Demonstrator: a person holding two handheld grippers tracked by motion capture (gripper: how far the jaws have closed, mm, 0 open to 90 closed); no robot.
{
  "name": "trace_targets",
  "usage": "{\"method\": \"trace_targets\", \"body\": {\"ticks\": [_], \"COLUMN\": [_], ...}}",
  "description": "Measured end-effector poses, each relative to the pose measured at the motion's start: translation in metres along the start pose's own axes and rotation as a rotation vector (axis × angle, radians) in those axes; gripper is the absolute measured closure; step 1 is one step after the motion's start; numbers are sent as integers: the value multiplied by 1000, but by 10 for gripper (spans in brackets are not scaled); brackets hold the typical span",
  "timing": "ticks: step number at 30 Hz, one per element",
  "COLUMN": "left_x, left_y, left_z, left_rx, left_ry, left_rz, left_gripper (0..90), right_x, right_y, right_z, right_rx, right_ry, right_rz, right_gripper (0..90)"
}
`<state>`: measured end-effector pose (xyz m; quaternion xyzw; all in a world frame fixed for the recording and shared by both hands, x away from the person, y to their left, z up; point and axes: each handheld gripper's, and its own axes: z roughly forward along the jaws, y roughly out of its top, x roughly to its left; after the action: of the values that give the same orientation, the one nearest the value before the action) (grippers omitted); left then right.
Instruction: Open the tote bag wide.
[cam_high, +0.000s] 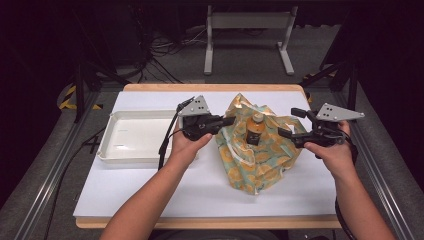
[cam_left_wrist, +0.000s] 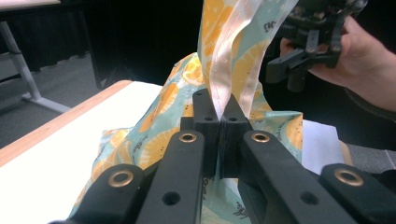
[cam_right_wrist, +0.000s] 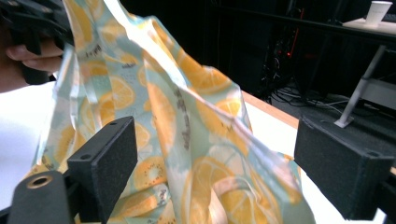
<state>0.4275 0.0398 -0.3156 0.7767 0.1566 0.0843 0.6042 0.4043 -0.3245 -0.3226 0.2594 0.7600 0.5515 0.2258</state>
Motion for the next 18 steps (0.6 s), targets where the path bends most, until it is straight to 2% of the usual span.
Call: {"method": "trace_targets", "body": {"ticks": [3,11,14,16,17,18], "left_x": [-1,0,0,-1,-1,-1], "left_y": [0,1,1,2,2,2], "left_z": [0,0,1,1,1,1], "left_rx": [-1,-2,-3,-6,-6,-6], "left_ry": [-1,1,0,-2,-2,-3], "left_rz": [1,-1,-2,0,0,1], "left_gripper": [890,890,890,890,890,890], "right_x": [-1,1,2,1,1,1], "right_y": [-7,-16,-17,-17,-17,-17], "right_z": [3,7,7,7,7,7], "right_rx": [20,74,88,96,96,97], "right_ry": [0,8,6,12,12,23], "right_rz": [12,-15,-19,-23,-23,-25], "right_gripper": [145,343,379,479,479,538]}}
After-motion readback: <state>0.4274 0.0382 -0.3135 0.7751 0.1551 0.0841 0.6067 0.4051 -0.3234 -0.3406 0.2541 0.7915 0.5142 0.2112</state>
